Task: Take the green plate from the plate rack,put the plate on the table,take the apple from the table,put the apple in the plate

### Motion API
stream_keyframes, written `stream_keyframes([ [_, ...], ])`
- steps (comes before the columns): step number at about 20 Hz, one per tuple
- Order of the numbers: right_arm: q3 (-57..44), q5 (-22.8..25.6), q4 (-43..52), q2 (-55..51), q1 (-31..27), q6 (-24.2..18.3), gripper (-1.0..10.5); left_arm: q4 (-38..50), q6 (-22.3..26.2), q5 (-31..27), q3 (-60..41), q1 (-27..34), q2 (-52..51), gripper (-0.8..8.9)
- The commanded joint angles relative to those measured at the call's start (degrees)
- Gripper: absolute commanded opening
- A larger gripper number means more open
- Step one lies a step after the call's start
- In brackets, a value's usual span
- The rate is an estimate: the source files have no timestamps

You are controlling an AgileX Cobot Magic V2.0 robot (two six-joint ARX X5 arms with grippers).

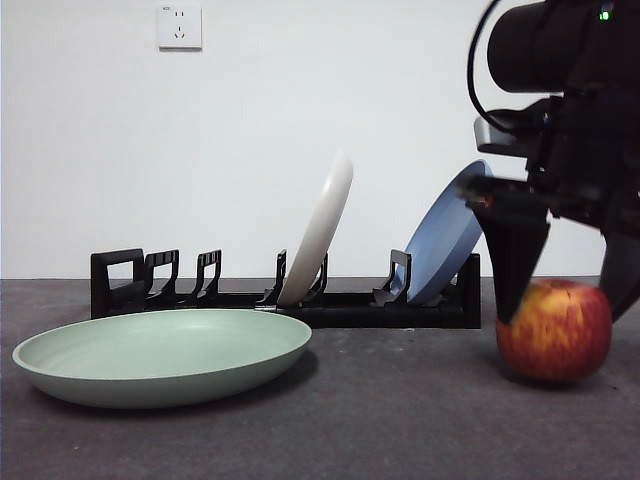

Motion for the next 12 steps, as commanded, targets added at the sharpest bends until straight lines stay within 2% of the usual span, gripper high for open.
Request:
stream_keyframes([
  [1,5.9,-3.3,-1.0,0.3,2.4,-0.4,-0.1,-0.1,-0.8,-0.4,-0.2,-0.6,-0.5,2.82],
  [4,14.8,-7.9,-1.9,0.3,7.9,-0.4,-0.1,-0.1,-0.8,-0.4,-0.5,-1.1,-0.4,2.82],
  [8,23.9,-6.8,0.3,2.0,16.2,-0.2,-0.1,-0.1,-0.8,-0.3,-0.5,-1.3,-0.4,2.82],
  [12,31.1,-6.4,0.9,9.1,20.5,-0.2,-0.1,-0.1,-1.2,-0.3,-0.5,-1.3,-0.4,2.82],
])
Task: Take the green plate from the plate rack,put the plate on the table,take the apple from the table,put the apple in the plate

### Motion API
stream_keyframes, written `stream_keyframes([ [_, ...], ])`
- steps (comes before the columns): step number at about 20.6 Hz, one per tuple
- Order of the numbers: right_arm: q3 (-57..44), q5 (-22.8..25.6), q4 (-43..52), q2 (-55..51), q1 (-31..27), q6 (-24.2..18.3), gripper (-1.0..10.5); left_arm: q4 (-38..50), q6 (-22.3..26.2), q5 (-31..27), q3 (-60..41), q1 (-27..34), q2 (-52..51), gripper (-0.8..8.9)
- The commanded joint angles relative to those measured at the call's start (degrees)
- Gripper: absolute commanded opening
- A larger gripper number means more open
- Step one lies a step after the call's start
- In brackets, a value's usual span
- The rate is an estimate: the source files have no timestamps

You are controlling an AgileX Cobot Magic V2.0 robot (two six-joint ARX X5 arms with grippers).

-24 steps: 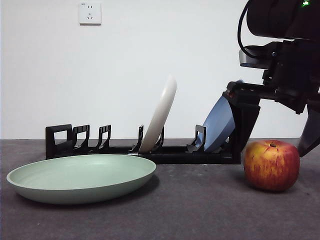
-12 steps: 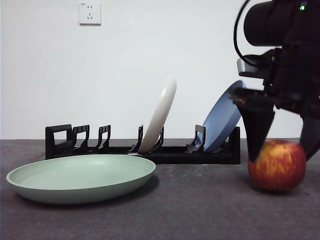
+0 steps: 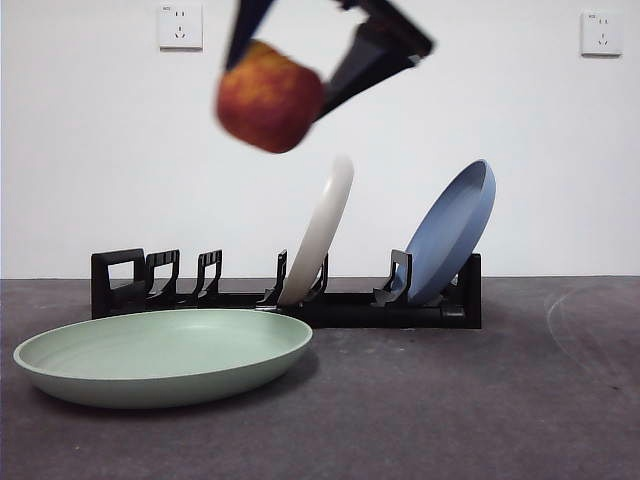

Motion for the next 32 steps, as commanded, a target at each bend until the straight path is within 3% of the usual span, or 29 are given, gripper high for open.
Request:
stream_keyframes([
  [1,3.1,0.4,0.4,5.4,1.4,-0.2,-0.1,-0.1,-0.7,0.0,-0.3,-0.2,-0.4,2.82],
  [10,9.2,0.5,-1.1,20.5,3.2,0.3,-0.1,-0.1,-0.8,0.2,-0.3,-0.2,-0.4,2.82],
  [22,9.2,5.4,1.0,26.9,6.7,0.2,-0.1,-0.1,-0.8,0.3,-0.3,-0.2,-0.4,2.82],
  [29,9.2,6.0,1.3,28.6,6.7,0.2,-0.1,-0.1,-1.2,1.5,-0.3,-0.2,-0.4,2.82],
  [32,9.2,5.6,2.3,28.6,7.0,0.3,1.0,-0.1,-1.2,1.7,-0.3,-0.2,-0.4,2.82],
])
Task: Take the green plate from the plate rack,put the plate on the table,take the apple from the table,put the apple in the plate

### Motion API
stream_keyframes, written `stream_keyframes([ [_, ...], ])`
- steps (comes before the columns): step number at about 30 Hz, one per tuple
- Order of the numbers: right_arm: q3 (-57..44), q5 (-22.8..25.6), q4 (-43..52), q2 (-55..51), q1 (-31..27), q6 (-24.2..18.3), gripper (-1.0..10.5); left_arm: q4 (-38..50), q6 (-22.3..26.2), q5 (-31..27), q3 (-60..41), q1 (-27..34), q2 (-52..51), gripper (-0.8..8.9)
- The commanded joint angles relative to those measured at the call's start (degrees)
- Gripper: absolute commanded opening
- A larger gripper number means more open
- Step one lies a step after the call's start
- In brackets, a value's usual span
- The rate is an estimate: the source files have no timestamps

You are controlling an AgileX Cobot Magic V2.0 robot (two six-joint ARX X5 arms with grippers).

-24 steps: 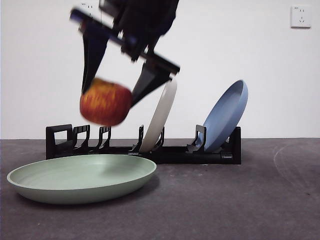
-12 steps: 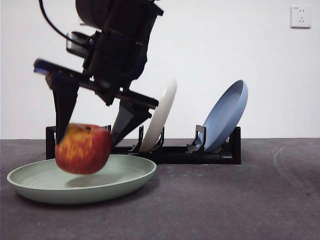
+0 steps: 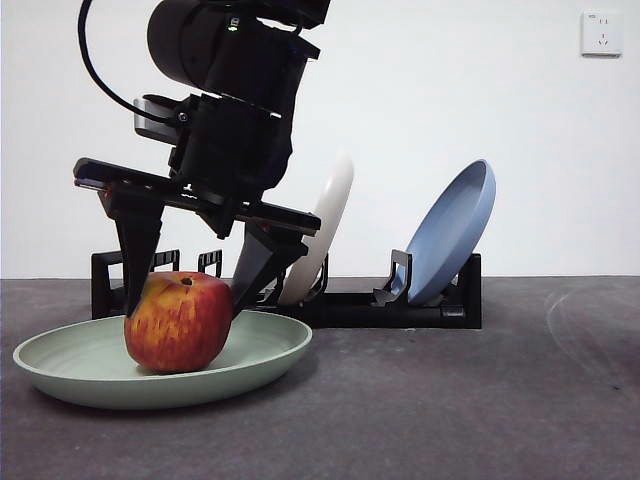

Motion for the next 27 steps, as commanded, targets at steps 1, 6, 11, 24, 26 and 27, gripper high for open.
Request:
stream_keyframes([
  [1,0.0,-0.8,1.3,1.6,0.4,0.2,1.8,-0.1,-0.3,0.2,-0.3,-0.2,-0.4,2.82],
  [6,0.0,-1.1,0.9,1.5,0.4,1.3,5.2,-0.1,-0.3,0.2,-0.3,-0.2,-0.4,2.82],
  [11,0.0,-1.4,0.7,1.5,0.4,1.3,5.5,-0.1,-0.3,0.2,-0.3,-0.2,-0.4,2.82],
  [24,8.0,-2.4,-8.9,1.4,0.3,0.4,5.7,-0.1,-0.3,0.1,-0.3,-0.2,-0.4,2.82],
  [26,13.2,-2.3,-15.1,1.3,0.2,-1.9,5.7,-0.1,-0.3,-0.3,-0.3,-0.2,-0.1,2.82],
  [27,15.9,-2.1,-18.0,1.2,0.2,-2.9,5.7,-0.1,-0.3,-0.5,-0.3,-0.2,0.0,2.82],
])
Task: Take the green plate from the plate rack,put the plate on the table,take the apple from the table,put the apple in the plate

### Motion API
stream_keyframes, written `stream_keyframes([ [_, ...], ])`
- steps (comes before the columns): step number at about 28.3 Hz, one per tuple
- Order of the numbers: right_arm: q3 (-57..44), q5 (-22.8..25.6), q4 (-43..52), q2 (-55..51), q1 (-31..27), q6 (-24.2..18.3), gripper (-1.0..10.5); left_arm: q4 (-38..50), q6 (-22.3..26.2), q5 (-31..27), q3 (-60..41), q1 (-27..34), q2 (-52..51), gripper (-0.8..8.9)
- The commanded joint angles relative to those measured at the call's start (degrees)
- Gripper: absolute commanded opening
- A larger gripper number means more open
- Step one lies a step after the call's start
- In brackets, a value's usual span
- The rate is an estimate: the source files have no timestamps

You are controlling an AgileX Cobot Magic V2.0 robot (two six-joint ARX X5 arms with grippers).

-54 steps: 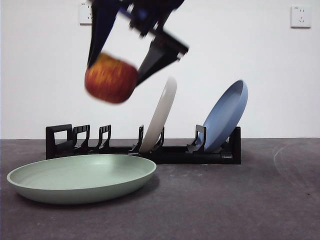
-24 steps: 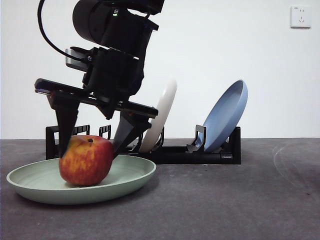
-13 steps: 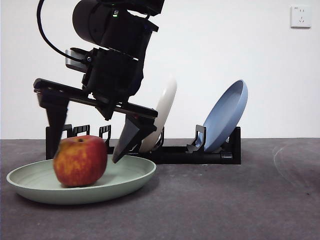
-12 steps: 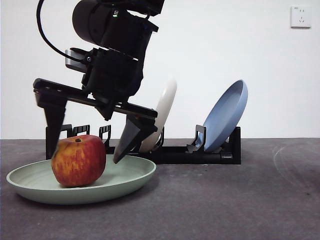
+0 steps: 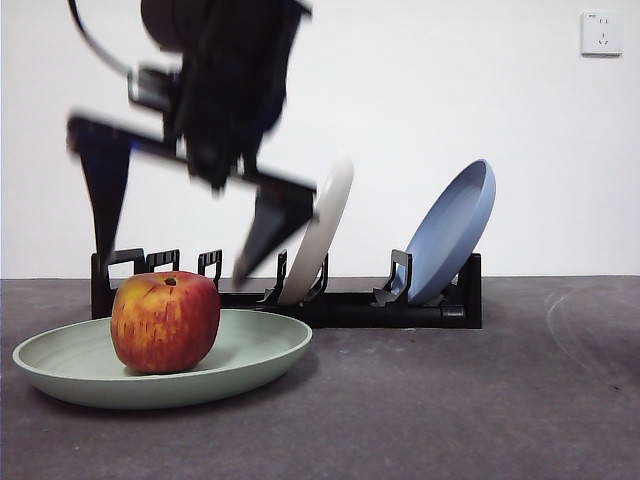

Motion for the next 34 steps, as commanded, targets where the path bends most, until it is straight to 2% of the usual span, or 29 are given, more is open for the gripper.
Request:
stream_keyframes([
  [1,8.6,0.8,-8.4,0.2,0.1,-4.3,5.7,-0.1,-0.2,-0.7,-0.2,-0.3,0.1,2.82],
  [6,19.0,4.8,-19.6,-4.3,0.1,-8.2,5.7,0.9,-0.2,-3.5,-0.2,-1.9,1.7,2.82],
  [12,20.4,7.9,-26.2,-15.5,0.1,-8.8,5.7,4.0,-0.2,-6.4,-0.2,-4.5,6.4,2.82],
  [20,17.7,1.8,-26.3,-31.6,0.7,-8.7,5.7,6.3,-0.2,-11.6,-0.2,-9.1,17.4,2.82],
  [26,8.7,1.4,-26.3,-45.5,0.9,-7.1,5.6,10.3,0.6,-19.3,-0.2,-10.5,27.8,2.82],
  [30,-4.0,2.2,-26.3,-56.5,0.9,-4.8,5.6,15.3,2.9,-19.7,-0.2,-10.5,36.1,2.81],
  [34,-14.2,6.9,-26.3,-64.3,0.9,-2.2,5.6,17.8,4.6,-19.7,-0.2,-10.5,44.0,2.78],
])
